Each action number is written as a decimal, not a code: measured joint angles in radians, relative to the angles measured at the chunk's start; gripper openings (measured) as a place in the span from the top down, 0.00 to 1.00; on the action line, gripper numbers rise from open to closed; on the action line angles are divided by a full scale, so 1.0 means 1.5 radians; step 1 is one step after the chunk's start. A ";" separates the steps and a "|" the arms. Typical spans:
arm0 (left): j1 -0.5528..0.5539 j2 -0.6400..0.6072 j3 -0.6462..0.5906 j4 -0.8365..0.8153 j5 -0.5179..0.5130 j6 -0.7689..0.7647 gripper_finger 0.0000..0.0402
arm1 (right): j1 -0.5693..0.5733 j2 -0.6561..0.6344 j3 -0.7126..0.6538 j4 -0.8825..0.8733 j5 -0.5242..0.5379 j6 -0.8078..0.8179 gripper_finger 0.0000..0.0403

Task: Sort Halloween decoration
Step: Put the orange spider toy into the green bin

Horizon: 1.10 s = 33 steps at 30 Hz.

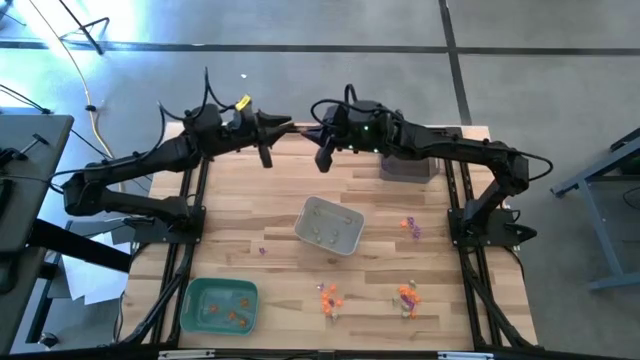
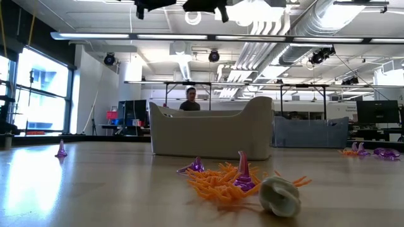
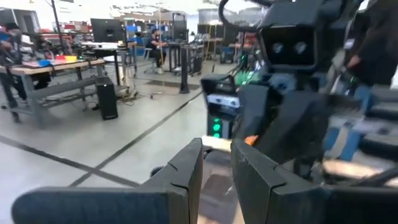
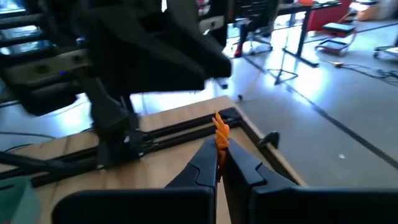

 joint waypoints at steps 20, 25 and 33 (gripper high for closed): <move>-0.008 0.056 0.000 0.073 -0.002 -0.023 0.83 | 0.000 0.001 0.000 0.034 0.015 -0.009 0.99; -0.008 0.062 0.001 0.076 -0.002 -0.023 0.83 | 0.009 0.001 0.000 0.030 0.017 -0.010 0.99; -0.009 0.061 0.001 0.075 0.003 -0.019 0.83 | 0.027 0.001 0.000 0.029 0.027 -0.032 0.99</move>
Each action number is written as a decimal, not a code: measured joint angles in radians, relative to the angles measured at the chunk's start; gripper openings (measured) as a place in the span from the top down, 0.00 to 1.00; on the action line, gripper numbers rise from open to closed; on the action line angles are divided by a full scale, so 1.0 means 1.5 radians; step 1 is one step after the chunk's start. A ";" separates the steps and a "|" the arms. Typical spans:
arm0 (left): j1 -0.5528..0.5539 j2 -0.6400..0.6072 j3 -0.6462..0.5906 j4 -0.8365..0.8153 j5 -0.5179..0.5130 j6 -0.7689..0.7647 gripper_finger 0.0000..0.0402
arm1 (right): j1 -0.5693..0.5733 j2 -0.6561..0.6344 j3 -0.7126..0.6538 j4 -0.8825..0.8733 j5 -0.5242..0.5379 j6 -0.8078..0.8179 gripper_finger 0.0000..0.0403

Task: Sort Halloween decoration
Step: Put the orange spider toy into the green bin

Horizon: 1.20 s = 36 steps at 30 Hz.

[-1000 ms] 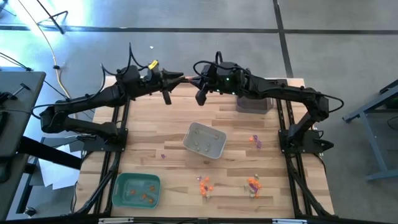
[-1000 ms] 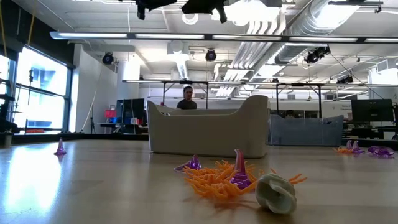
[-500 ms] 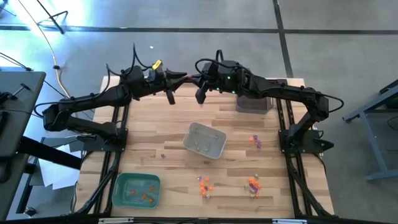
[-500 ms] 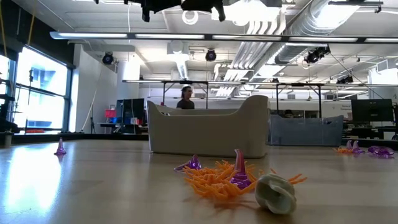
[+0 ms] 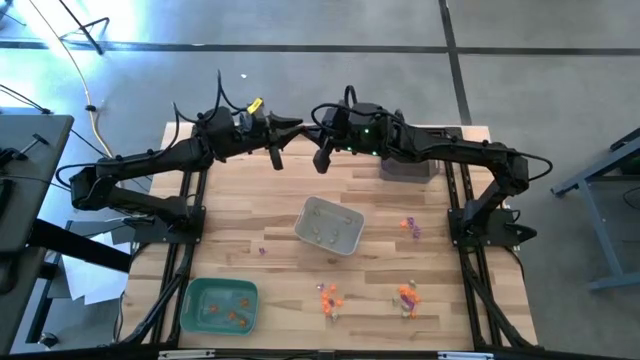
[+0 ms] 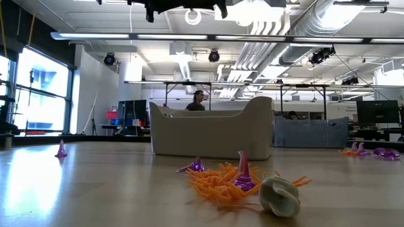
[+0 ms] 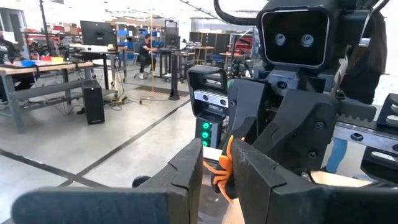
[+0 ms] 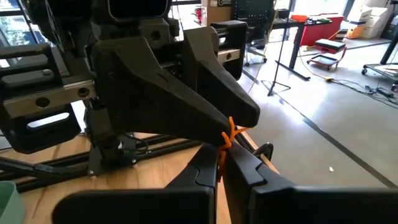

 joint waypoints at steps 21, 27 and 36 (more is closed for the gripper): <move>0.001 0.000 0.001 -0.025 0.052 -0.011 0.99 | 0.002 0.000 -0.001 -0.012 0.010 -0.010 0.99; 0.001 0.001 0.001 -0.027 0.053 -0.011 1.00 | 0.002 0.000 -0.001 -0.018 0.015 -0.009 0.99; 0.001 0.001 0.000 -0.029 0.067 -0.011 1.00 | 0.002 0.000 -0.001 -0.020 0.020 0.000 0.79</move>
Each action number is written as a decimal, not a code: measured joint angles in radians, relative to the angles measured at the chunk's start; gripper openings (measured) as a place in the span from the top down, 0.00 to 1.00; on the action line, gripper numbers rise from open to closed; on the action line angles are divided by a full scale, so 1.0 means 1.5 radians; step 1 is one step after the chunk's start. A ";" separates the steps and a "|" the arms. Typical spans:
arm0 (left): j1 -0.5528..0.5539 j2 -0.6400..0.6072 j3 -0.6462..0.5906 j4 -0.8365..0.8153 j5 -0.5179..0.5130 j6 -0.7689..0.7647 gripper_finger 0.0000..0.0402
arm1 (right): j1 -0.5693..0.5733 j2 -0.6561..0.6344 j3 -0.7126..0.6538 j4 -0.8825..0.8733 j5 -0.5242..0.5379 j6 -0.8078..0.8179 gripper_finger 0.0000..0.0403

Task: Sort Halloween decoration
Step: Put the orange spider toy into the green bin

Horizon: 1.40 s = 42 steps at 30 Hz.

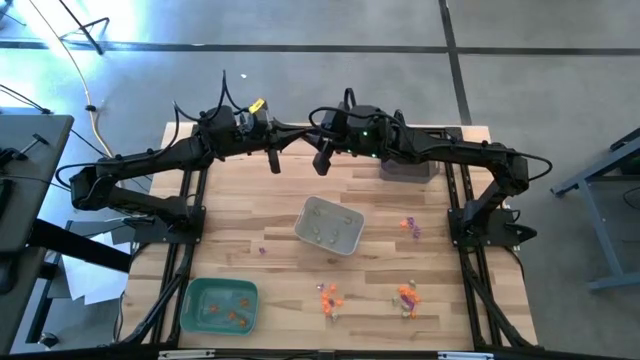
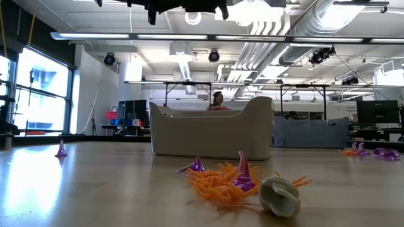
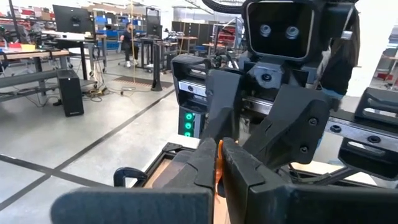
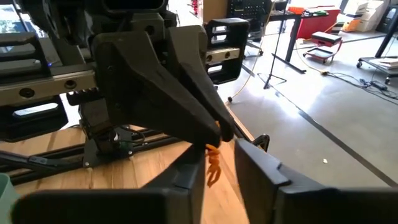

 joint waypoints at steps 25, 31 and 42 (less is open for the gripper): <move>0.054 -0.061 -0.002 -0.066 -0.005 0.025 1.00 | -0.038 -0.002 0.003 -0.142 0.010 0.059 0.61; 0.036 -0.134 -0.001 -0.211 0.000 -0.040 1.00 | -0.068 -0.002 0.002 -0.213 0.010 0.076 0.61; -0.149 -0.218 -0.001 -0.312 -0.080 -0.180 1.00 | -0.122 -0.002 0.002 -0.242 0.010 0.075 0.61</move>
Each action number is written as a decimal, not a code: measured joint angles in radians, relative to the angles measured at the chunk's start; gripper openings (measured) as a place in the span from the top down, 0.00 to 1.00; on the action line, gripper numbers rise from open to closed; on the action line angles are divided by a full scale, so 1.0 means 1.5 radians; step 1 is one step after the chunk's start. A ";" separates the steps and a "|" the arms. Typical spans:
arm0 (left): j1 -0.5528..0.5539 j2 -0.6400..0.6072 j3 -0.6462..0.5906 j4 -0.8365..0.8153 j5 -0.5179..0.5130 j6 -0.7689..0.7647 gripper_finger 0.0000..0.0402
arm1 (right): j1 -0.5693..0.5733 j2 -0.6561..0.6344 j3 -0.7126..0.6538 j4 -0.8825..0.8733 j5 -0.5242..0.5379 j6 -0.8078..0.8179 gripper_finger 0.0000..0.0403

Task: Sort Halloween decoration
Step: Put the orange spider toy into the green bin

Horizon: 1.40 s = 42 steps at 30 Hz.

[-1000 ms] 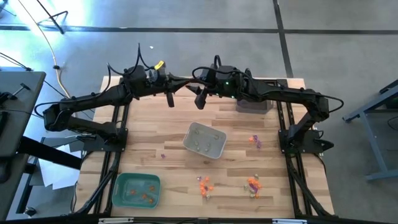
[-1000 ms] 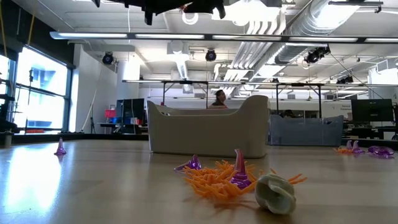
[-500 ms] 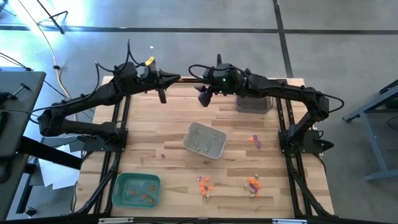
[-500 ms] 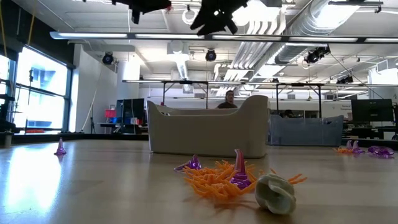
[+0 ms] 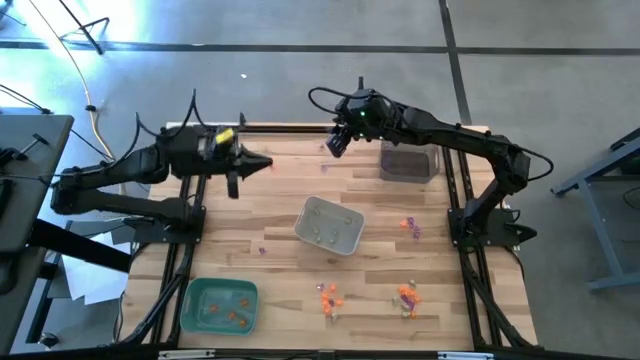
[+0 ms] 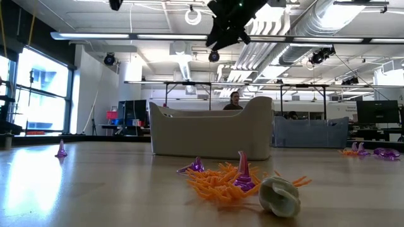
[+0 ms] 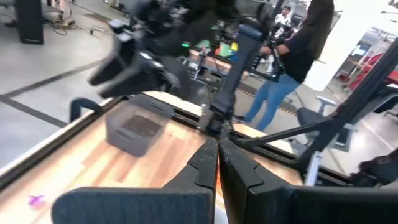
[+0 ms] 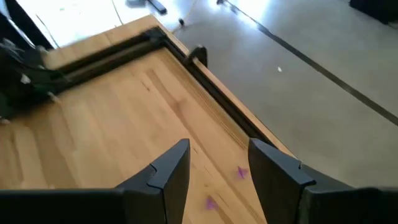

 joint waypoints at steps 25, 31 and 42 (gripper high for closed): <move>-0.601 0.241 0.063 -0.038 -0.340 -0.746 1.00 | -0.023 0.001 -0.224 -0.124 -0.065 0.001 0.61; -0.674 0.324 0.186 -0.273 -0.176 -1.018 1.00 | -0.023 0.001 -0.331 -0.069 -0.112 0.033 0.61; -0.734 0.444 0.244 -0.556 -0.006 -1.236 1.00 | -0.023 -0.001 -0.465 0.016 -0.113 0.085 0.61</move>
